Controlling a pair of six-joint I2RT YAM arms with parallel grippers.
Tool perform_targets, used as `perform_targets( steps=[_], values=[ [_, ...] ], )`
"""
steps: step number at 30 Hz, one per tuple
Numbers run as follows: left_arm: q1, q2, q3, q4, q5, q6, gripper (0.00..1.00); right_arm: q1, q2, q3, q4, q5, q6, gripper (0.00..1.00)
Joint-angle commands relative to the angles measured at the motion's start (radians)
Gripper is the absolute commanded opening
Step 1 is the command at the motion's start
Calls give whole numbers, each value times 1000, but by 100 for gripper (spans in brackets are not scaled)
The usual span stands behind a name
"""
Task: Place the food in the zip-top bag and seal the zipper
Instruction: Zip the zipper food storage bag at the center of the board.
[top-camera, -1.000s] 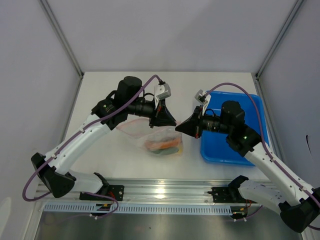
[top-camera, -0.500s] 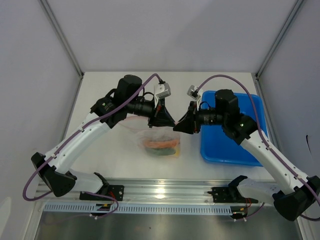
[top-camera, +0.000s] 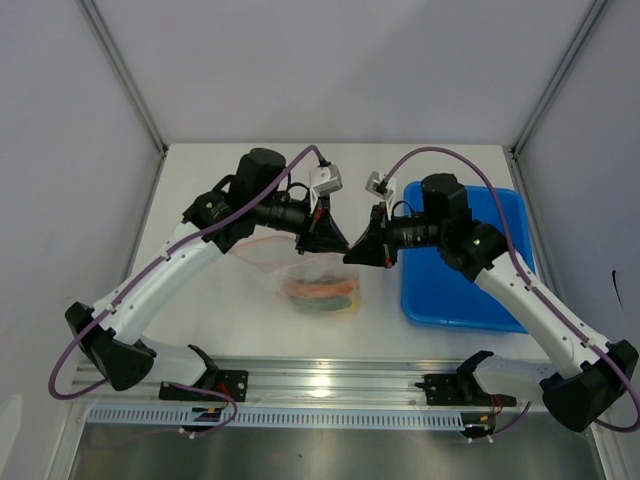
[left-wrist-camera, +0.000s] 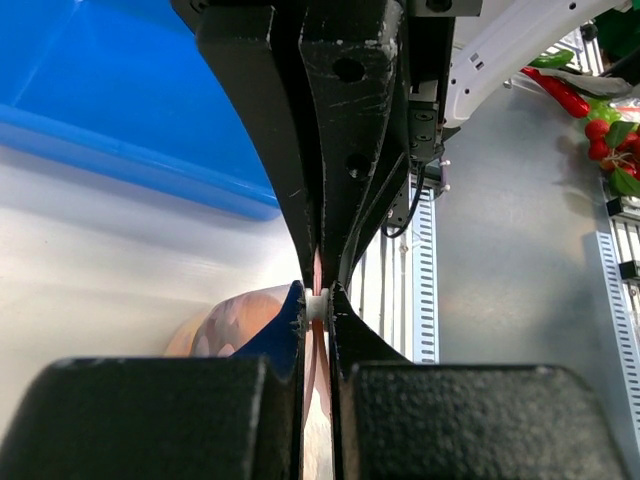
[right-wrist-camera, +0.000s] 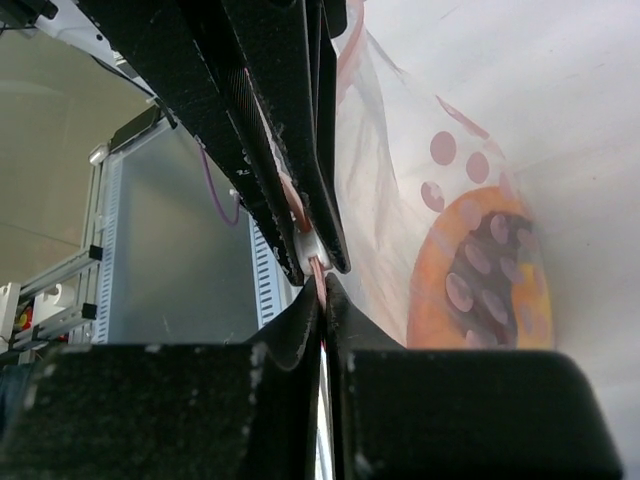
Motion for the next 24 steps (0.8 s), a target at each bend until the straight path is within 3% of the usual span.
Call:
perform_targets(
  steps=[1,5,8,24],
  values=[
    [1,3,48,-11,-15,11,1,16,-10,42,49,-8,-1,0],
    [1,-16,39,-6,-144,-6,1,8,-112,-36,145,229,77,0],
    [0,-43,7,19,-246,-18,0,-23,-162,-110,251,256,145,0],
    [0,-160,-67,-21,-331,2,0,-75,-196,-110,161,385,151,0]
  ],
)
